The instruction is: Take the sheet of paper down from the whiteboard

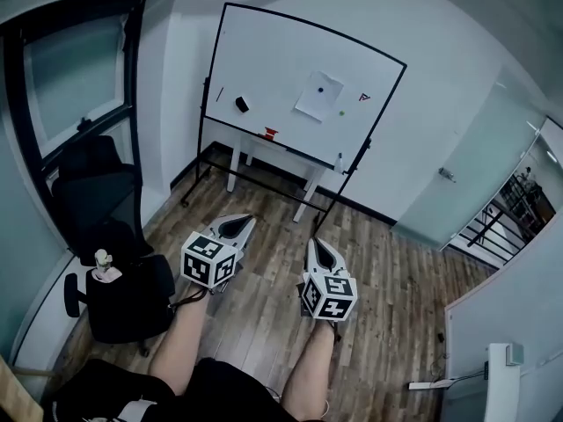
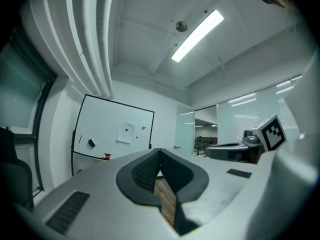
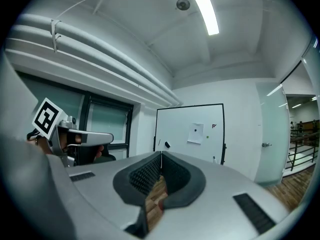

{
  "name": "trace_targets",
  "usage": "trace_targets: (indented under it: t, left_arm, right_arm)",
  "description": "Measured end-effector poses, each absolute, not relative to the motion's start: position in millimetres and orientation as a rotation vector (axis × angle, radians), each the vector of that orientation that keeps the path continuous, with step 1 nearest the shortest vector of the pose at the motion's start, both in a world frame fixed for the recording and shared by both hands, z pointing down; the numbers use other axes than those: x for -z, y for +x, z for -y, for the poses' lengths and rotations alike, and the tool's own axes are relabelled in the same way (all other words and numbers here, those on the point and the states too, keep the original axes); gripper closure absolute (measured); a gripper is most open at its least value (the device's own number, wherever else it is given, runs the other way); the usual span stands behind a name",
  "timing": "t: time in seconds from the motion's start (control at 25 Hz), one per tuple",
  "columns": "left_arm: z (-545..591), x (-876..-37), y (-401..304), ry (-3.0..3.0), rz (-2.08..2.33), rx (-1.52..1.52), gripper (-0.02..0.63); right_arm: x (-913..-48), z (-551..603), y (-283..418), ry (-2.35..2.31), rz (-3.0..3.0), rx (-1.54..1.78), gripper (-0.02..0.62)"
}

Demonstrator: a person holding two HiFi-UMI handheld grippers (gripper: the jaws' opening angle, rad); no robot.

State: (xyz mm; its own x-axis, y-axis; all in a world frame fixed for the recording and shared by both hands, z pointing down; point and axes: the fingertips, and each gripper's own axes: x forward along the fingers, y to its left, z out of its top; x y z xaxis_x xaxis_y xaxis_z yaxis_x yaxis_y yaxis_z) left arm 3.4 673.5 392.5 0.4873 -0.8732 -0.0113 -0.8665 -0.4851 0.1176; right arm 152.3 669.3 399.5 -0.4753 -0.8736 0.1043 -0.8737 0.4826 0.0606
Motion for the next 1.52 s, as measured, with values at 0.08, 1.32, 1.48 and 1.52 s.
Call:
trace_targets:
  t: [0.08, 1.32, 1.48, 1.52]
  left_arm:
    - [-652.1, -395.0, -6.2, 2.62, 1.538, 0.12, 0.584]
    - [-296.6, -432.9, 9.4, 2.535, 1.593, 0.02, 0.584]
    - [-252.8, -432.5, 34.5, 2.547, 1.591, -0.011, 0.584]
    - [-243.0, -432.5, 40.3, 2.551, 1.591, -0.015, 0.584]
  right_arm:
    - [-403.5, -644.5, 146.1, 1.572, 2.58, -0.006, 0.571]
    - [-432.9, -268.9, 154.2, 1.544, 2.623, -0.095, 0.569]
    - [-435.3, -225.0, 181.7, 1.557, 2.628, -0.117, 0.569]
    - [-436.0, -215.1, 187.7, 1.561, 2.63, -0.12, 0.569]
